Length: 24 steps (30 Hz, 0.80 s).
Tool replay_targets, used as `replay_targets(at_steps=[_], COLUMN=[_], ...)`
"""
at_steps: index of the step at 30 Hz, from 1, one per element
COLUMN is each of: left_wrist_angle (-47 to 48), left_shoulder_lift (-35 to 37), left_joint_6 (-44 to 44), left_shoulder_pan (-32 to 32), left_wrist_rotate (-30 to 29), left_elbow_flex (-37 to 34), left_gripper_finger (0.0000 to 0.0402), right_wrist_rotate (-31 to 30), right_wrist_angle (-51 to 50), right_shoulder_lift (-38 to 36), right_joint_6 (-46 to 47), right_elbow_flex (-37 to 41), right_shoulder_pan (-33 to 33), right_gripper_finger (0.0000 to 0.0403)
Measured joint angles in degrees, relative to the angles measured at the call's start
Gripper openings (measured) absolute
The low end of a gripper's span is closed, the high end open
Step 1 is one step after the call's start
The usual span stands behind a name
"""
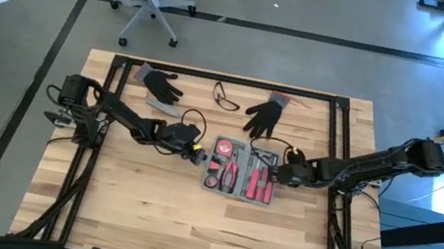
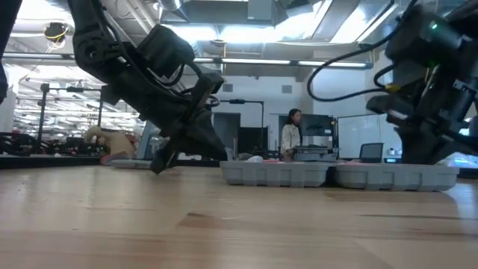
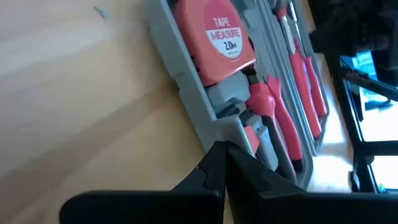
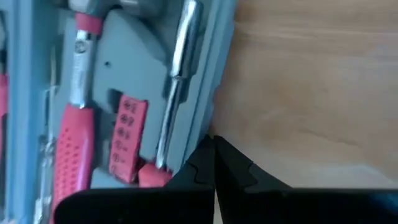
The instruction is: Prefit tool cases
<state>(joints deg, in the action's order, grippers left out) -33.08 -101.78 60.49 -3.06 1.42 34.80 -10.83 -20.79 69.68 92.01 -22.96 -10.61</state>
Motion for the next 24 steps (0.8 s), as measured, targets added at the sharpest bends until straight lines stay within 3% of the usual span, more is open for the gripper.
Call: replay_targets(at_steps=[9, 13, 19, 24], left_wrist_angle=[1.4, 2.0, 7.3, 14.4], left_shoulder_lift=[1.0, 4.2, 12.2, 24.1], left_joint_6=[0.7, 0.0, -1.2, -3.2], left_shoulder_pan=[2.4, 3.6, 2.7, 2.2], left_wrist_rotate=[8.8, 8.4, 5.5, 4.7], left_elbow_flex=[-0.6, -2.7, -7.3, -10.4], left_gripper_finger=[0.0, 0.0, 0.0, 0.0], right_wrist_rotate=[0.3, 1.1, 3.0, 2.9], right_wrist_angle=[4.4, 7.9, 11.5, 11.1], right_shoulder_lift=[9.0, 12.7, 18.0, 18.9], right_joint_6=[-3.9, -4.6, -5.4, -5.3], right_elbow_flex=[-4.4, -7.4, -11.7, -13.2], right_shoulder_pan=[1.3, 1.3, 1.3, 1.2], right_gripper_finger=[0.0, 0.0, 0.0, 0.0])
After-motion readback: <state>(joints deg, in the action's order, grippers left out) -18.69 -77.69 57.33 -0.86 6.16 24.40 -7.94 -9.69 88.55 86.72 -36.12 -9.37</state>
